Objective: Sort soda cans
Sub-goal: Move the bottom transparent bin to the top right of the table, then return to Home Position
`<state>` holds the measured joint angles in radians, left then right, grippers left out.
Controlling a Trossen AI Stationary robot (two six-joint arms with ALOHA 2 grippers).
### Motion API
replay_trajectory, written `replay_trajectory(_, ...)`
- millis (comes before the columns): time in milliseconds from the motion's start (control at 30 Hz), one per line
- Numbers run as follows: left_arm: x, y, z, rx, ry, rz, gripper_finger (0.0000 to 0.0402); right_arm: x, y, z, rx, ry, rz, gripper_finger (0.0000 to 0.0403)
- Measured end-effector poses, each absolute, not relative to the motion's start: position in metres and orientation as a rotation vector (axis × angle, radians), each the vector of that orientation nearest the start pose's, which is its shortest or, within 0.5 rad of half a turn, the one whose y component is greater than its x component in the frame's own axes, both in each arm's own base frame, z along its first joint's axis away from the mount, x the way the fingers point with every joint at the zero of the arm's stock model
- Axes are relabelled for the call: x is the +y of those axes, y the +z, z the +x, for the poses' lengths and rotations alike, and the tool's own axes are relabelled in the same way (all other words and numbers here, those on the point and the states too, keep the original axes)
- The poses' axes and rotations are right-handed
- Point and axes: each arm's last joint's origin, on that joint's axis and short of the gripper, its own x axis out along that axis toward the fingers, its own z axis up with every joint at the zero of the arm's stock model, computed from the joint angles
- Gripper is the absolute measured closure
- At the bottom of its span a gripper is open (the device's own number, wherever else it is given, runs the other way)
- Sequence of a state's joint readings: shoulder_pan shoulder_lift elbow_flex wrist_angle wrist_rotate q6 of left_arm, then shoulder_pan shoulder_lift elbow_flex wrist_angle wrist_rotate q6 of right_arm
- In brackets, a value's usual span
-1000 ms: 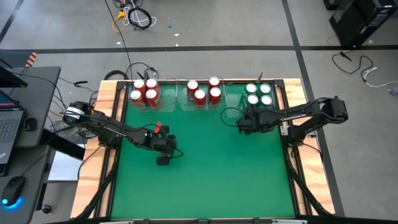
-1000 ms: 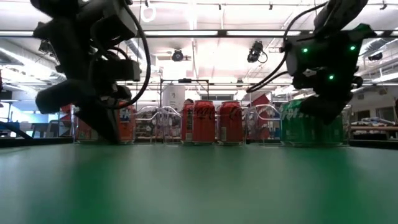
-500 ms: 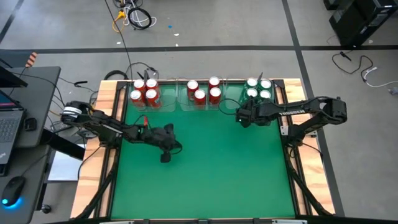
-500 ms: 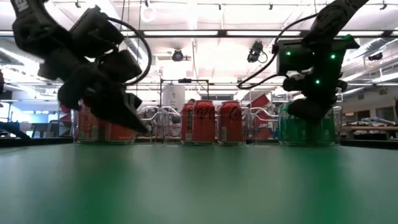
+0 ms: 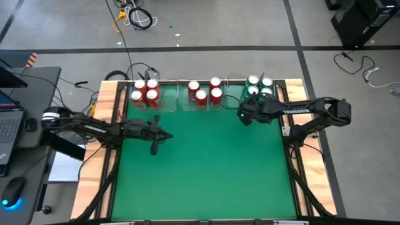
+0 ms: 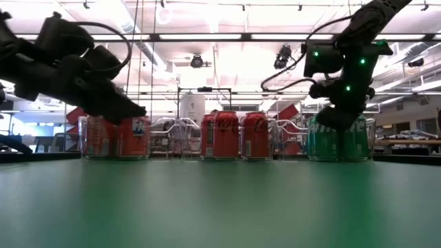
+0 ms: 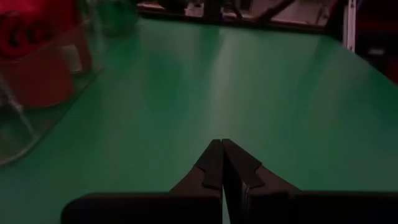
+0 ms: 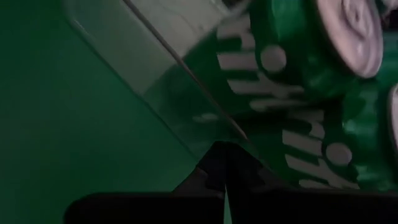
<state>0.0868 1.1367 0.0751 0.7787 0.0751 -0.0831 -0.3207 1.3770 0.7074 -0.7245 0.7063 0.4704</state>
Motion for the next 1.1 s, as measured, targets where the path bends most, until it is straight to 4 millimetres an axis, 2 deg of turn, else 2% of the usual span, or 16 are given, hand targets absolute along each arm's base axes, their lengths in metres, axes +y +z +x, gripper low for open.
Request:
replay_trajectory(133, 0.015, 0.128, 0.157, 0.248, 0.045, -0.128, 0.0401, -0.079, 0.178, 0.202, 1.109, -1.087, 0.07, 0.0403)
replay_trajectory(267, 0.016, 0.129, 0.154, 0.251, 0.048, -0.117, 0.0401, -0.071, 0.183, 0.204, 1.02, -0.977, 0.101, 0.0403)
replay_trajectory(567, 0.021, 0.134, 0.154, 0.208, 0.079, -0.077, 0.0401, -0.049, 0.17, 0.2, 0.706, -0.495, 0.176, 0.0403)
replay_trajectory(700, 0.021, 0.134, 0.154, 0.203, 0.083, -0.075, 0.0401, -0.041, 0.164, 0.19, 0.579, -0.384, 0.159, 0.0403)
replay_trajectory(1100, 0.03, 0.134, 0.153, 0.202, 0.135, -0.065, 0.0401, -0.021, 0.163, 0.141, 0.309, -0.265, 0.103, 0.0403)
